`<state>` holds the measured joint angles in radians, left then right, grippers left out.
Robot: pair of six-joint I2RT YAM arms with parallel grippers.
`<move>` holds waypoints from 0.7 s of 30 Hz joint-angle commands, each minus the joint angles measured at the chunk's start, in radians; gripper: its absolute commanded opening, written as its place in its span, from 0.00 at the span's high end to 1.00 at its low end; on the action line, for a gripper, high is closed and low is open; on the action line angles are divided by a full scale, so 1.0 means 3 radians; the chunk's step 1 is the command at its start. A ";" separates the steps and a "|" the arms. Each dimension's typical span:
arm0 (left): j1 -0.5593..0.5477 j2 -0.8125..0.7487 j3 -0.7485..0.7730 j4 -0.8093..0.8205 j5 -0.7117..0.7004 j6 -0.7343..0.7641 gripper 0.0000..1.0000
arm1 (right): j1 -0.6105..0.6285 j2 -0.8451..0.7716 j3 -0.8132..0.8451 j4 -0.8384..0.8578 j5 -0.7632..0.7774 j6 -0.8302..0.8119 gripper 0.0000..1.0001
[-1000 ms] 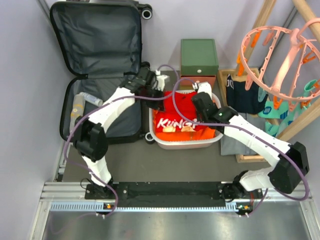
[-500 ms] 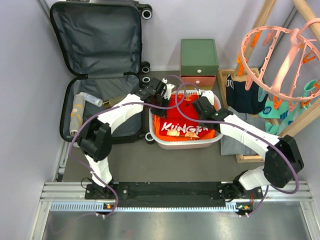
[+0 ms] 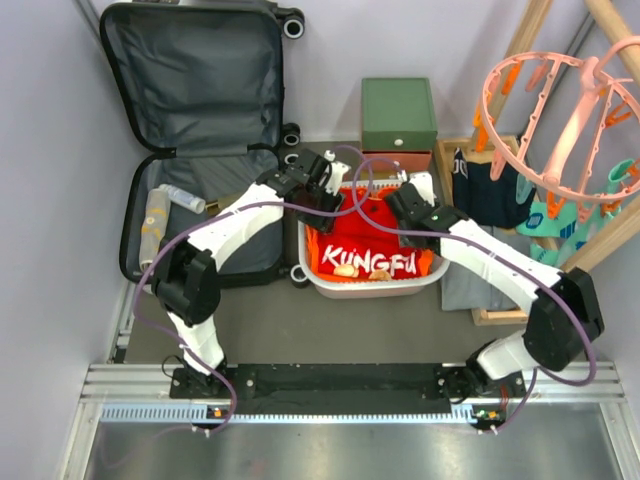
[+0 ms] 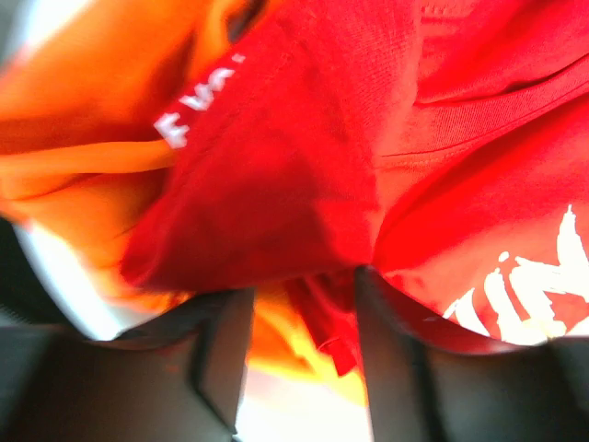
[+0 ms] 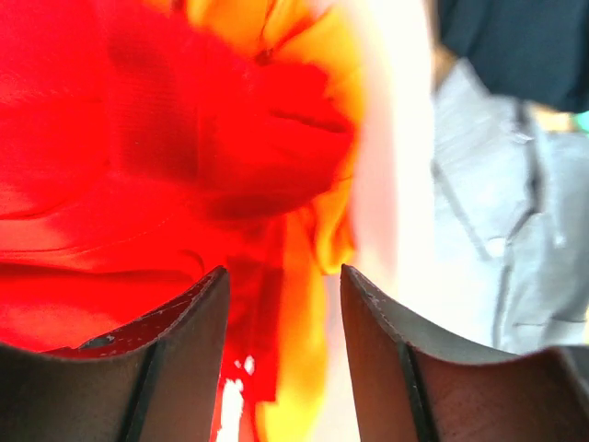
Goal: Open, take out, and arrange the luggage
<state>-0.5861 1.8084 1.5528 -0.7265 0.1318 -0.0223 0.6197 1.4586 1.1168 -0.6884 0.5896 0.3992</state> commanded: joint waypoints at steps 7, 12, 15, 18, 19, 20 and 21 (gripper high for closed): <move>0.0088 -0.0419 0.0316 -0.0008 -0.0073 0.0233 0.73 | 0.0082 -0.0168 0.0373 0.0213 -0.0404 -0.0195 0.92; 0.0057 -0.0098 0.0321 -0.0033 0.0179 0.0110 1.00 | -0.0163 0.0169 0.0486 0.0377 -0.0655 -0.0175 1.00; 0.0052 0.0031 0.0351 0.0064 0.0256 0.0090 1.00 | -0.0210 0.0287 0.0532 0.0575 -0.0631 -0.0282 1.00; 0.0052 0.0113 0.0357 0.0294 0.0221 -0.0006 1.00 | -0.0255 0.0430 0.0649 0.0668 -0.0666 -0.0385 1.00; 0.0057 0.0133 0.0346 0.0355 0.0129 -0.0053 1.00 | -0.0266 0.0552 0.0725 0.0684 -0.0687 -0.0395 1.00; 0.0057 0.0164 0.0346 0.0427 -0.0160 -0.0079 1.00 | -0.0271 0.0609 0.0761 0.0679 -0.0687 -0.0405 1.00; 0.0057 0.0215 0.0351 0.0519 -0.0386 -0.0104 1.00 | -0.0281 0.0670 0.0782 0.0679 -0.0677 -0.0410 1.00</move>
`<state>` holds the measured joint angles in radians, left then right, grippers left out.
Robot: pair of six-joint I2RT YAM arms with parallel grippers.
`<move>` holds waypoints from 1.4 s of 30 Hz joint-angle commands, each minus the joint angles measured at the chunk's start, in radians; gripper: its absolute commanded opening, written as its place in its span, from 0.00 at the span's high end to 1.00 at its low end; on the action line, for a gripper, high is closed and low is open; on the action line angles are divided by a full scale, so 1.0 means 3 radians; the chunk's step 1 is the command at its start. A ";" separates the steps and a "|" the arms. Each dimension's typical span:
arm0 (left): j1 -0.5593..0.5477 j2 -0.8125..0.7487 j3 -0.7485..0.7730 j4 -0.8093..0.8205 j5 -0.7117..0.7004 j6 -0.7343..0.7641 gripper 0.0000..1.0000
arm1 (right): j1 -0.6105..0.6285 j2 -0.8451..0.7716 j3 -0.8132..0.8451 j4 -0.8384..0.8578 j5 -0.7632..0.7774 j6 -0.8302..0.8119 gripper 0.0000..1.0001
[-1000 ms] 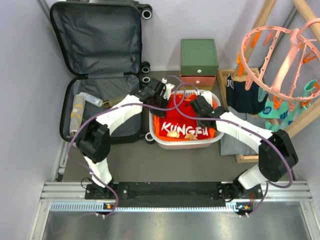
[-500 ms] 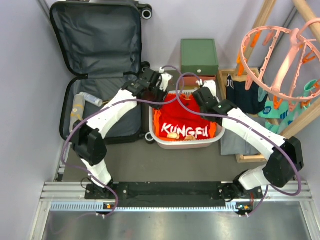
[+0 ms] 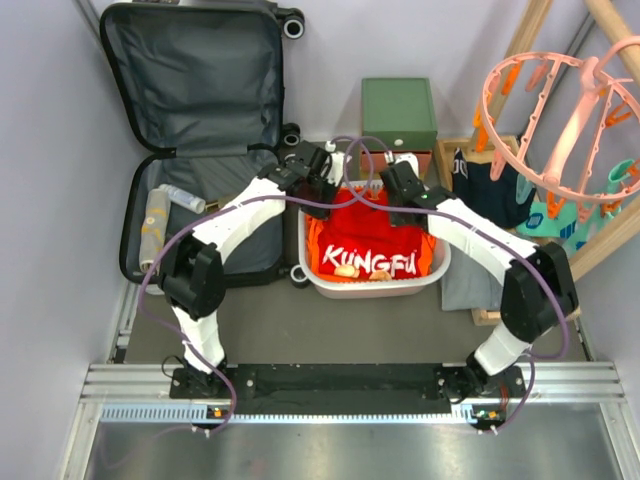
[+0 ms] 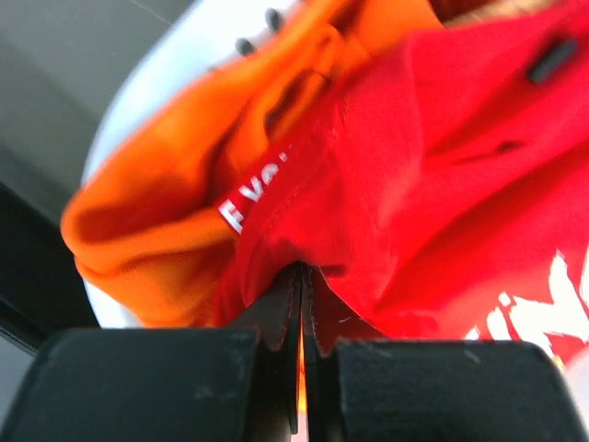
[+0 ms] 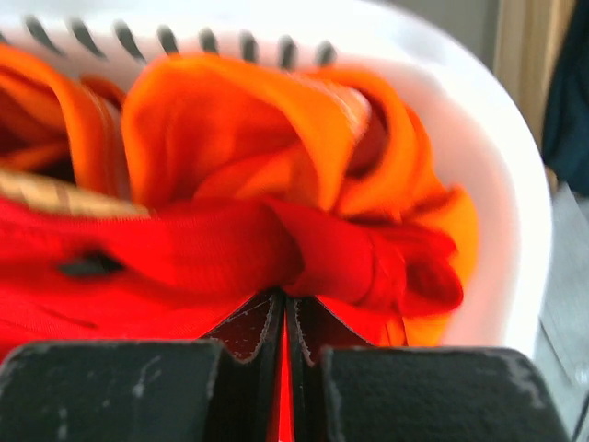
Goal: Open, take out, and arrange the luggage
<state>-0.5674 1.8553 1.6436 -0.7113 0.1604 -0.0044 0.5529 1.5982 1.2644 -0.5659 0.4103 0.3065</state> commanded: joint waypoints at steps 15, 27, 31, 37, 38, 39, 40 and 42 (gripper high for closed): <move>0.0035 0.0310 0.0084 0.0438 -0.1169 0.0071 1.00 | -0.0309 0.0395 0.0341 0.0414 -0.0074 -0.0300 1.00; 0.0311 -0.0355 0.0473 0.0096 -0.0678 0.0081 0.39 | 0.0273 -0.0137 0.0653 0.0209 0.0177 -0.0582 0.57; 0.0948 -0.0483 0.0463 -0.0083 -0.0632 0.0025 0.30 | 0.0422 -0.0234 0.0720 0.0219 0.0003 -0.0526 0.46; 0.1961 -0.0443 0.0213 -0.0191 -0.1137 0.0224 0.27 | 0.0539 -0.0204 0.0715 0.0179 -0.0002 -0.0490 0.44; 0.2059 -0.0422 0.0157 -0.0181 -0.1229 0.0280 0.26 | 0.0540 -0.0194 0.0709 0.0174 -0.0007 -0.0490 0.43; 0.2136 -0.0386 0.0050 -0.0176 -0.1326 0.0392 0.26 | 0.0545 -0.0173 0.0699 0.0158 -0.0002 -0.0485 0.43; 0.2279 -0.0320 -0.0007 -0.0125 -0.1499 0.0444 0.26 | 0.0550 -0.0163 0.0699 0.0143 -0.0002 -0.0475 0.43; 0.2407 -0.0248 -0.0120 -0.0094 -0.1628 0.0525 0.26 | 0.0555 -0.0132 0.0689 0.0122 -0.0018 -0.0470 0.43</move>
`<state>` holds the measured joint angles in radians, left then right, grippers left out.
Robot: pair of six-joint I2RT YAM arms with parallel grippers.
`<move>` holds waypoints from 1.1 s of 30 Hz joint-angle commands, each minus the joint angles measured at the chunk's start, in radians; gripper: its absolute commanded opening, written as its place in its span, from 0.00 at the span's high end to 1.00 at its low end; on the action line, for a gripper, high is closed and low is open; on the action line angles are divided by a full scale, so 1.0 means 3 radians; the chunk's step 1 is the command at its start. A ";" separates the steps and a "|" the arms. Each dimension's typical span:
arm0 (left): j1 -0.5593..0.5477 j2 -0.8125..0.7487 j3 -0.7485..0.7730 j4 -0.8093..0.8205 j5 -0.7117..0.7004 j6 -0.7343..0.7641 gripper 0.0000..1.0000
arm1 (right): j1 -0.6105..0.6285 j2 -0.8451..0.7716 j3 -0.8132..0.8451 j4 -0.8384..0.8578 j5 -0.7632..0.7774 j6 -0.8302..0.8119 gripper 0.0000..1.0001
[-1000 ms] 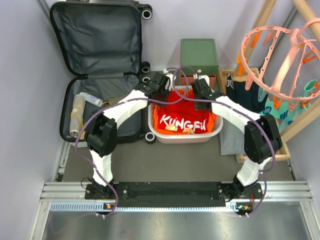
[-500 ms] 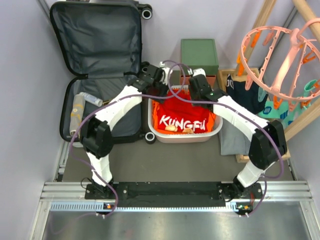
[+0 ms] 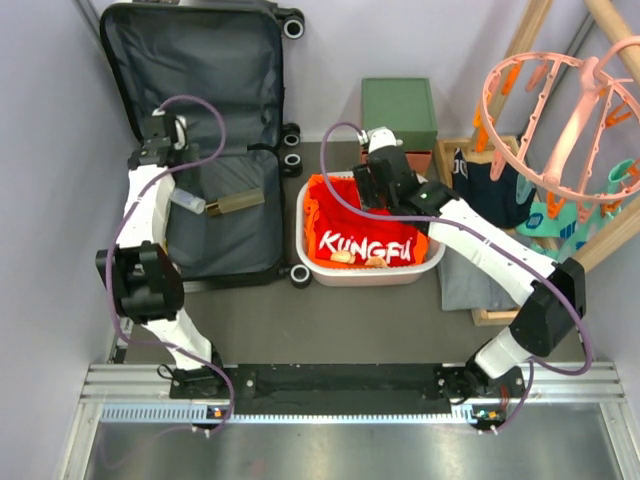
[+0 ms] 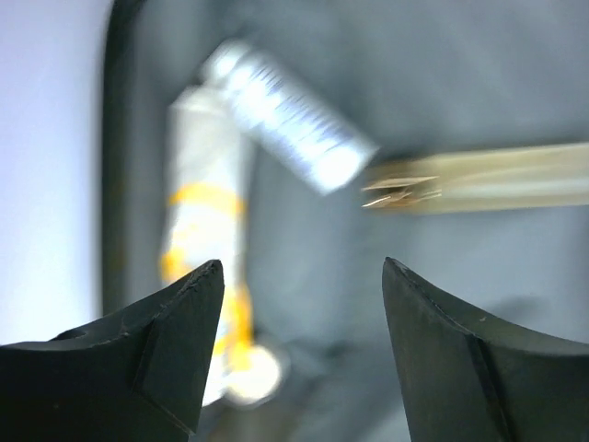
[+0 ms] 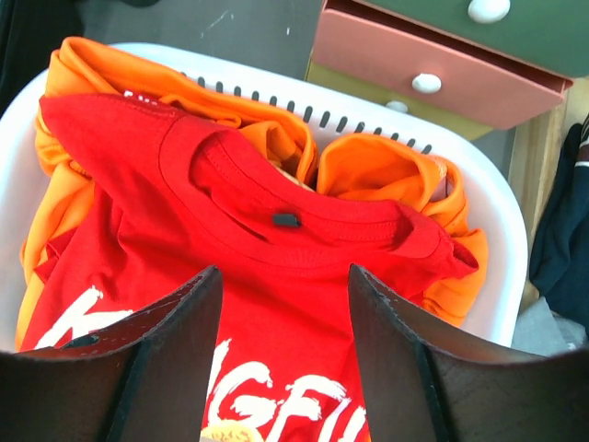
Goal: Open, take out, and arrange the luggage
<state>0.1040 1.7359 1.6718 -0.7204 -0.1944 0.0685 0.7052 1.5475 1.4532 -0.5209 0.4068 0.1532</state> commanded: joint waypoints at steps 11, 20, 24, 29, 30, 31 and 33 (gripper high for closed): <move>0.0502 0.0774 -0.0459 0.0320 -0.1422 0.0692 0.26 | 0.0058 0.0052 -0.0037 -0.0058 0.0030 0.0062 0.43; 0.0548 0.1203 -0.0250 0.0157 -0.1162 0.0687 0.28 | 0.0068 0.0083 -0.0048 -0.0058 0.0024 0.0062 0.43; 0.0625 0.1479 0.0026 -0.0231 -0.0871 0.0580 0.34 | 0.0068 0.0063 -0.0058 -0.0069 0.0070 0.0057 0.43; 0.0640 0.1429 0.0011 -0.0273 -0.0789 0.0544 0.83 | 0.0068 0.0037 -0.0079 -0.0074 0.0096 0.0037 0.43; 0.0635 0.1337 -0.0004 -0.0253 -0.0804 0.0539 0.98 | 0.0063 0.0027 -0.0073 -0.0074 0.0096 0.0032 0.43; 0.0640 0.1276 -0.0025 -0.0237 -0.0809 0.0529 1.00 | 0.0068 0.0032 -0.0073 -0.0074 0.0096 0.0026 0.42; 0.0640 0.1077 -0.0025 -0.0237 -0.0845 0.0523 1.00 | 0.0068 0.0022 -0.0063 -0.0079 0.0101 0.0011 0.42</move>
<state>0.2867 2.1662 1.6623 -0.7753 -0.4610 0.2405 0.7120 1.5692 1.4330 -0.5545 0.4072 0.1596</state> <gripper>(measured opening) 0.053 0.577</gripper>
